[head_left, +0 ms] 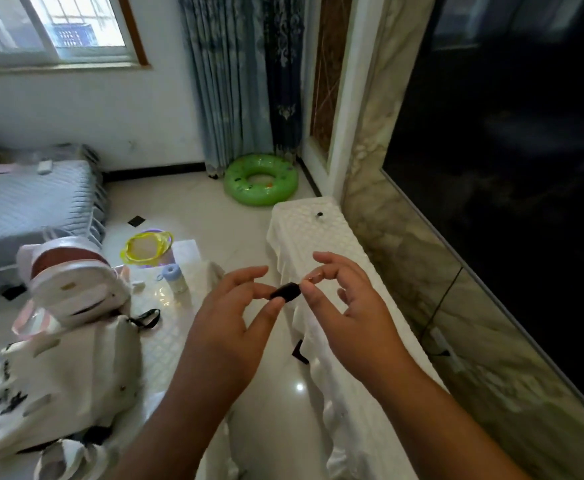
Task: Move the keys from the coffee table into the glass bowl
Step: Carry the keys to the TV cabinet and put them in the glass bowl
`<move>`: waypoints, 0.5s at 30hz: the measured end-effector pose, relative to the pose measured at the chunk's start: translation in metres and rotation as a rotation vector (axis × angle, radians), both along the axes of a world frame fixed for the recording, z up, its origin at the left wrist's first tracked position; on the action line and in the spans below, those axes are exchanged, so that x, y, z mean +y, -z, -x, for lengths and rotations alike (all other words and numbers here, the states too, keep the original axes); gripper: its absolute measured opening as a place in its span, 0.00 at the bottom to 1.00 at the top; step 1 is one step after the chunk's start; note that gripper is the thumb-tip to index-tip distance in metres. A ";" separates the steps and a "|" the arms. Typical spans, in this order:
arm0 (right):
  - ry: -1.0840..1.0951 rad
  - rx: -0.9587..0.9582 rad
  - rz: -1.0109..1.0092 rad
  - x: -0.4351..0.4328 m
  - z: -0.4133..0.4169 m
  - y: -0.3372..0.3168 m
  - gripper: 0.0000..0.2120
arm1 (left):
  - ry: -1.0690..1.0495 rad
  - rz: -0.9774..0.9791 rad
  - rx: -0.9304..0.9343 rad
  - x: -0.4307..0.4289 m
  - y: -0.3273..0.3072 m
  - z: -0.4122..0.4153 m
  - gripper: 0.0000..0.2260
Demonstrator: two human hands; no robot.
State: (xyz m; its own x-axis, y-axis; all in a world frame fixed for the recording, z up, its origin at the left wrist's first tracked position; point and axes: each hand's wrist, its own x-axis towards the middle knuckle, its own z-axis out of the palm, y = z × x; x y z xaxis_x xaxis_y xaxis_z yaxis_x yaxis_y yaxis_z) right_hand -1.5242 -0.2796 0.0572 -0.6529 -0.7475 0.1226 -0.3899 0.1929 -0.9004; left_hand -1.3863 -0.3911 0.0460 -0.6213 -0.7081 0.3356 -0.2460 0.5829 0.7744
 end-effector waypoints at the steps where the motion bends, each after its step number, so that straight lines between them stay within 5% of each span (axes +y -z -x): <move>1: 0.009 0.025 -0.039 -0.015 0.007 -0.001 0.13 | -0.013 0.034 0.001 -0.018 -0.004 0.004 0.04; 7: 0.069 0.409 -0.391 -0.083 0.048 0.000 0.34 | -0.111 0.209 -0.109 -0.108 -0.021 0.024 0.06; 15: 0.068 0.530 -0.515 -0.170 0.111 0.017 0.35 | -0.178 0.229 -0.331 -0.191 -0.009 0.079 0.04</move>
State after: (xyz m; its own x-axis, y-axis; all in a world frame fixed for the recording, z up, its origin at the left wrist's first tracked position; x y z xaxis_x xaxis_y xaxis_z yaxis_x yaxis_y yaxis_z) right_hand -1.6356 -0.4492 0.0405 -0.6503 -0.7556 0.0784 -0.7192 0.5792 -0.3837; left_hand -1.4653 -0.5817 0.0547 -0.5970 -0.7444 0.2991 -0.5713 0.6563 0.4929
